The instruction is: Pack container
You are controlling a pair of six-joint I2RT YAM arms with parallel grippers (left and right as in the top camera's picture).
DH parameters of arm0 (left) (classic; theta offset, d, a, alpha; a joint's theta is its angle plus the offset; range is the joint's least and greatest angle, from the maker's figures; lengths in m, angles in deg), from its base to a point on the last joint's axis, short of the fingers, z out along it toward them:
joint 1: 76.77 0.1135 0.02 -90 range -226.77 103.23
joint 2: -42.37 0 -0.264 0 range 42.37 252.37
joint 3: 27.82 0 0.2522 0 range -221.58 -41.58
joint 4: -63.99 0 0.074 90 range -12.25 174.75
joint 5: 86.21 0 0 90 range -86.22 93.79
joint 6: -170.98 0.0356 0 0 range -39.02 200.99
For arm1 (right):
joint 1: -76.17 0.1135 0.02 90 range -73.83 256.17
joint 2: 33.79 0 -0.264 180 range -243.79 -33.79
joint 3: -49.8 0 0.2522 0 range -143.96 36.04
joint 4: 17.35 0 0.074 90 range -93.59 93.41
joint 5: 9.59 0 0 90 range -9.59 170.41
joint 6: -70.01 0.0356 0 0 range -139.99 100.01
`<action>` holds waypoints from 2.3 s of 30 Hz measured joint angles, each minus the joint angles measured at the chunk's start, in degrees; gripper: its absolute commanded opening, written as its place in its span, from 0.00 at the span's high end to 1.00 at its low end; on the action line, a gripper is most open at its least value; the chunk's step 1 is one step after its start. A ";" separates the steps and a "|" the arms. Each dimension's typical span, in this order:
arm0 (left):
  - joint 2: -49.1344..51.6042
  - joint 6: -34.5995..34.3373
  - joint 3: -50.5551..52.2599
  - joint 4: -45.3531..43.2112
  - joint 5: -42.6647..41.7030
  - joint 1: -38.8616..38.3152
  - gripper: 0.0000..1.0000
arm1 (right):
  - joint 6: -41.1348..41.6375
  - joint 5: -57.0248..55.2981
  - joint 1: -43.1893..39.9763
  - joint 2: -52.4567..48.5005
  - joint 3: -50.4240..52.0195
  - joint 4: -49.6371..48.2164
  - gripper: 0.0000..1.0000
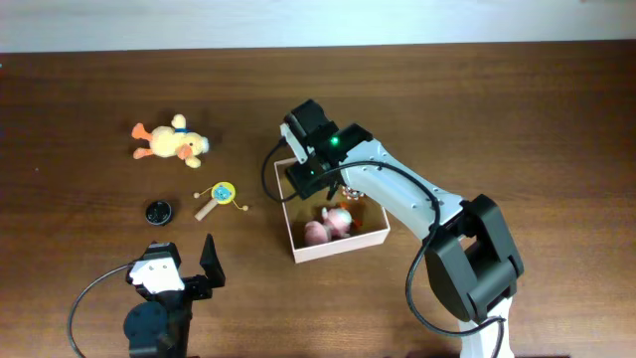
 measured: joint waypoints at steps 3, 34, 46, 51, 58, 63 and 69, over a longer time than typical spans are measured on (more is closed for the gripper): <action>0.00 0.00 0.00 0.00 0.00 0.00 0.01 | 0.02 -0.02 0.00 0.00 0.00 -1.64 0.34; 0.00 0.00 0.00 0.00 0.00 0.00 0.01 | -0.28 -0.94 -3.74 0.00 -0.02 10.62 0.30; 0.00 0.00 0.00 0.00 0.00 0.00 0.01 | -3.52 0.31 -1.40 0.00 -0.02 17.59 0.30; 0.00 0.00 0.00 0.00 0.00 0.00 0.01 | -4.70 1.49 -0.52 0.00 -0.02 18.38 0.30; 0.00 0.00 0.00 0.00 0.00 0.00 0.01 | -4.90 2.16 0.83 0.00 -0.02 18.08 0.29; 0.00 0.00 0.00 0.00 0.00 0.00 0.01 | -6.25 2.38 1.38 0.00 -0.83 15.06 0.30; 0.00 0.00 0.00 0.00 0.00 0.00 0.01 | -7.65 2.64 1.38 0.00 -2.05 9.57 0.29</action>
